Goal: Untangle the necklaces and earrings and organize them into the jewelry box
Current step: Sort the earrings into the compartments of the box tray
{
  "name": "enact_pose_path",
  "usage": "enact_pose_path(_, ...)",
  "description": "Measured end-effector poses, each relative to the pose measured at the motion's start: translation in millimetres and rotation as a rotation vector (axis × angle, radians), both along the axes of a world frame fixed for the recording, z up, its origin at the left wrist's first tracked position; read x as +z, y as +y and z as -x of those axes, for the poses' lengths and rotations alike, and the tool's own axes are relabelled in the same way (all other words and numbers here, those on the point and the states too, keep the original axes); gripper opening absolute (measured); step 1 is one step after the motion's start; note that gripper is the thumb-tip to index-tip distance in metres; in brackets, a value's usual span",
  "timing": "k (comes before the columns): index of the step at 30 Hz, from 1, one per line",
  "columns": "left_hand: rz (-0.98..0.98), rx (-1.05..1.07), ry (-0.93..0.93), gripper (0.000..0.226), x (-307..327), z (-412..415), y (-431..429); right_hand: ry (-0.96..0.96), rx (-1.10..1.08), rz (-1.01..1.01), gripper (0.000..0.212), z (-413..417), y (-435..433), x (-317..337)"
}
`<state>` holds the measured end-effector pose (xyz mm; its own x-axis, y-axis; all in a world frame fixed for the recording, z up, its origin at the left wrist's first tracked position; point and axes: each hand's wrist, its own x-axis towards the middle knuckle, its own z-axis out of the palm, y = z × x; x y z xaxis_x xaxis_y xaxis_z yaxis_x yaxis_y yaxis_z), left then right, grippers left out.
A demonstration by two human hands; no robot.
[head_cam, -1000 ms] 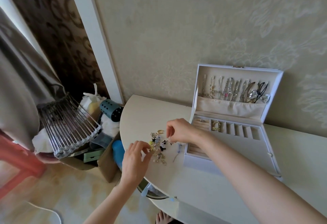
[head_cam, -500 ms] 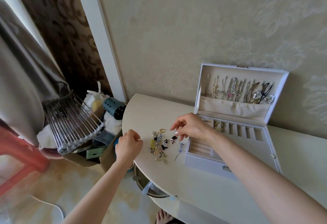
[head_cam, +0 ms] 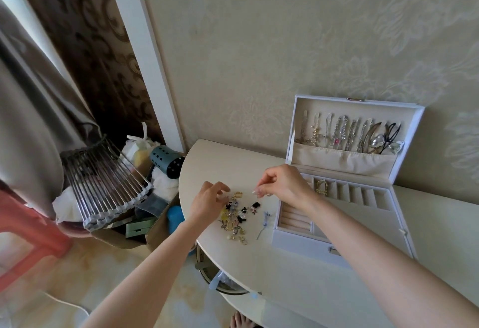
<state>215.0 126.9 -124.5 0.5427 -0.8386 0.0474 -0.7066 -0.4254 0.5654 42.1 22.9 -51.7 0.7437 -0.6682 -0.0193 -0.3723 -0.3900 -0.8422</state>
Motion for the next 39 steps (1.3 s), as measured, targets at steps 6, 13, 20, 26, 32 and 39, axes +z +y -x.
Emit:
enact_pose_path(6,0.005,0.053,0.000,0.005,-5.0,-15.0,-2.8,-0.046,-0.082,-0.020,0.009,9.4,-6.3,0.5)
enact_pose_path(13,0.021,0.078,0.078,0.002,-5.7,-19.8,-0.3,-0.071,-0.087,0.020,0.009,10.4,-9.0,2.6)
enact_pose_path(20,-0.008,0.117,0.053,0.008,-6.4,-19.5,-3.8,-0.074,-0.106,-0.076,0.007,12.0,-8.6,3.3)
enact_pose_path(26,0.056,0.137,-0.017,0.008,-4.0,-18.3,-4.5,-0.067,-0.122,-0.104,0.008,13.8,-10.4,2.3)
enact_pose_path(32,-0.020,-0.158,-0.252,0.012,-1.5,-7.9,-2.4,-0.065,-0.119,-0.110,0.010,12.9,-10.2,1.1)
enact_pose_path(39,-0.073,-0.191,-0.376,0.017,-1.7,-2.9,-9.0,-0.083,-0.123,-0.101,0.006,13.7,-9.3,2.8)
